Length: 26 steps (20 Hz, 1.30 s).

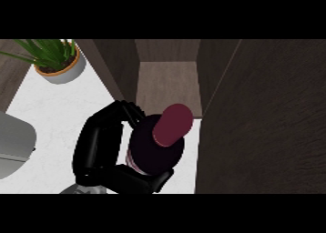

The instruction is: Pick up the wine, place it into the cabinet and close the cabinet

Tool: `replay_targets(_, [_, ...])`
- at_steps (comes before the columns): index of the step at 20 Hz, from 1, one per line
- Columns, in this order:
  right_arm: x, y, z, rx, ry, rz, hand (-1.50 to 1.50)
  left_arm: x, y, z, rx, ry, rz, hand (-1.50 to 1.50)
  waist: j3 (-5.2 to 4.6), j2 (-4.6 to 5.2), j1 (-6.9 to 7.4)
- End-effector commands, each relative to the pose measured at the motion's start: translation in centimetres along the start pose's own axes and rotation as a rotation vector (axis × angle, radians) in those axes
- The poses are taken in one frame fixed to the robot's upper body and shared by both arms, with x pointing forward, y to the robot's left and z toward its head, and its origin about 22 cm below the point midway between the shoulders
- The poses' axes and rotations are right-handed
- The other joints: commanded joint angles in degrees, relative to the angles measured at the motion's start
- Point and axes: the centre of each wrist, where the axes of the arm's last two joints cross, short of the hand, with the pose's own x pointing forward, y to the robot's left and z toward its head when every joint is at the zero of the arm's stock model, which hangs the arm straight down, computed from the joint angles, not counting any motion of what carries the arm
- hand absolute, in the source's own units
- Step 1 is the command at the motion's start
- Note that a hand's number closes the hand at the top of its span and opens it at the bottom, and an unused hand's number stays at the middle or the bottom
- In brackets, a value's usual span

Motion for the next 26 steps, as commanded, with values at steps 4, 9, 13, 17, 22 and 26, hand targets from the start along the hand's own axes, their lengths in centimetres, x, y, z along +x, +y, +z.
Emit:
replay_targets(4, [2.4,0.5,1.7,0.028,-0.036,-0.062,-1.5,-0.1,-4.2,-2.1,0.023,-0.023,-0.034,1.5,-0.02,0.0,-0.15])
replay_targets(9, [1.6,-0.4,0.2,0.032,-0.058,-0.03,-1.5,-0.1,-5.4,-4.4,0.053,-0.022,-0.054,1.5,-0.02,0.09,0.07])
replay_targets(13, [3.6,0.7,3.1,0.065,-0.041,-0.03,-1.5,-0.2,-5.3,-5.5,0.075,-0.015,-0.073,1.5,-0.03,-0.03,-0.49])
replay_targets(17, [2.4,0.1,2.2,0.045,-0.066,-0.034,-1.5,0.0,-6.2,-5.4,0.086,-0.03,-0.087,1.5,-0.01,-0.04,0.03])
replay_targets(22, [3.6,0.4,2.8,0.055,-0.053,-0.027,-1.5,-2.2,-4.7,-6.4,0.089,-0.011,-0.088,1.5,-0.05,0.0,-0.24])
replay_targets(26, [2.5,0.0,2.5,0.049,-0.052,-0.026,-1.5,-3.7,-6.0,-3.9,0.155,-0.002,-0.068,1.5,-0.03,-0.01,-0.39])
